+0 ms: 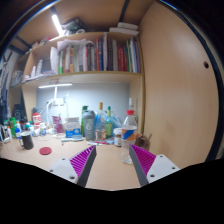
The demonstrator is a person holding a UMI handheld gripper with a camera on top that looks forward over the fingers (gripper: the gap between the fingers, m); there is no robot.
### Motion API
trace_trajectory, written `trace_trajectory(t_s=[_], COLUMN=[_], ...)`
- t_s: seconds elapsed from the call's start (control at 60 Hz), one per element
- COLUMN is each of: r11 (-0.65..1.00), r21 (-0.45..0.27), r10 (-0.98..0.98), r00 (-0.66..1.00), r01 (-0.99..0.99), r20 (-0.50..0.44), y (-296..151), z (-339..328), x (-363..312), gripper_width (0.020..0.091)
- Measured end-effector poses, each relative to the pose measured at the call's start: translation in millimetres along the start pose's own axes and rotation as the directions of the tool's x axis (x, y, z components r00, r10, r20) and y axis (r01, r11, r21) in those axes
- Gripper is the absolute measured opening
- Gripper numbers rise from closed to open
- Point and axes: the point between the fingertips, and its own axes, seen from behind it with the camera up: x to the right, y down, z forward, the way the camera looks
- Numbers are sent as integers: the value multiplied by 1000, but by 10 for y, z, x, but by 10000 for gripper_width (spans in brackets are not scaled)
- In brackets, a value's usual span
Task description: Pour water
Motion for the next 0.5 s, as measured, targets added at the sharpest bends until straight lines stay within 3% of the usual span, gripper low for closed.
trace_trajectory(t_s=[0.217, 0.5], r11=[999, 997], r21=[-12, -41], r10=[-35, -71], r00=[999, 997], r01=[35, 70], r20=[-38, -43], y=[247, 504], z=[952, 1940], x=[560, 796], gripper_width=[727, 733])
